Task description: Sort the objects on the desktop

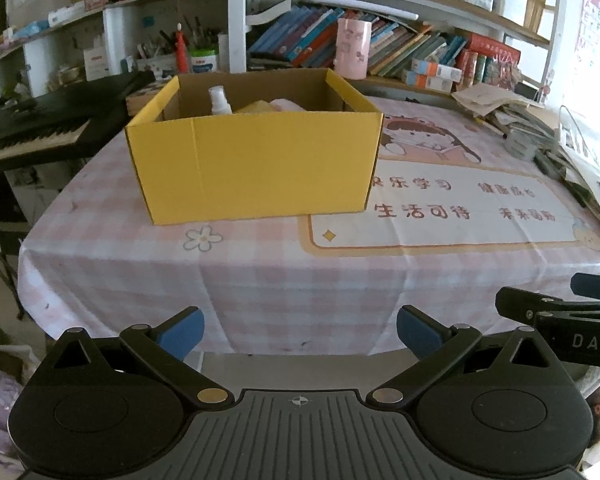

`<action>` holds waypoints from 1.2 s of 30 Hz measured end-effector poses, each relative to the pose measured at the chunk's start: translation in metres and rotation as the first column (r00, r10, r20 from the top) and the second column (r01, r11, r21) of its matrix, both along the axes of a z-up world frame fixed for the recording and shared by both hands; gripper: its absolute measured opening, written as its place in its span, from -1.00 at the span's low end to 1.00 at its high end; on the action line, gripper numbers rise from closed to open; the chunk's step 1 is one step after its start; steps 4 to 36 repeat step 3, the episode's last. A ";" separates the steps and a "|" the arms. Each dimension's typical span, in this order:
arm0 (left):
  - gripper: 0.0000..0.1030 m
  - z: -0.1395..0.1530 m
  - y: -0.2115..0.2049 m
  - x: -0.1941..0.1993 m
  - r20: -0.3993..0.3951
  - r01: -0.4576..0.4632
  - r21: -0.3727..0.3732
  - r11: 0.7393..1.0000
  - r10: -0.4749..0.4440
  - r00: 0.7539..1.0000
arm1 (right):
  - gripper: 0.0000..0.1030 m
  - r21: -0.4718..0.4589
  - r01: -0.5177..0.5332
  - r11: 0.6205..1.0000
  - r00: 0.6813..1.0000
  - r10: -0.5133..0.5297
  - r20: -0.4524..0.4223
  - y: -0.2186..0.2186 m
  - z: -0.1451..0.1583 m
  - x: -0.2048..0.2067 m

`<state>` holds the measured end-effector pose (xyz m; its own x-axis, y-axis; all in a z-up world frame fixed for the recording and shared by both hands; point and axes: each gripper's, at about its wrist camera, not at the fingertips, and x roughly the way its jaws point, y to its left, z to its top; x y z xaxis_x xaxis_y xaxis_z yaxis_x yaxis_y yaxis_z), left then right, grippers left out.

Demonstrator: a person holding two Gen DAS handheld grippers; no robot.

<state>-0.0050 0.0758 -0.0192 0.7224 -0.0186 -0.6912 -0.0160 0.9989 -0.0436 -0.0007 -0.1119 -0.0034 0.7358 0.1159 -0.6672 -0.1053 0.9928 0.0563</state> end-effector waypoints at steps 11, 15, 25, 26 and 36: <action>1.00 0.001 -0.001 0.002 0.005 -0.005 0.001 1.000 0.005 1.000 | 0.90 -0.002 0.003 1.000 1.000 -0.003 -0.006 -0.001 0.000 0.002; 1.00 0.001 -0.001 0.002 0.005 -0.005 0.001 1.000 0.005 1.000 | 0.90 -0.002 0.003 1.000 1.000 -0.003 -0.006 -0.001 0.000 0.002; 1.00 0.001 -0.001 0.002 0.005 -0.005 0.001 1.000 0.005 1.000 | 0.90 -0.002 0.003 1.000 1.000 -0.003 -0.006 -0.001 0.000 0.002; 1.00 0.001 -0.001 0.002 0.005 -0.005 0.001 1.000 0.005 1.000 | 0.90 -0.002 0.003 1.000 1.000 -0.003 -0.006 -0.001 0.000 0.002; 1.00 0.001 -0.001 0.002 0.005 -0.005 0.001 1.000 0.005 1.000 | 0.90 -0.002 0.003 1.000 1.000 -0.003 -0.006 -0.001 0.000 0.002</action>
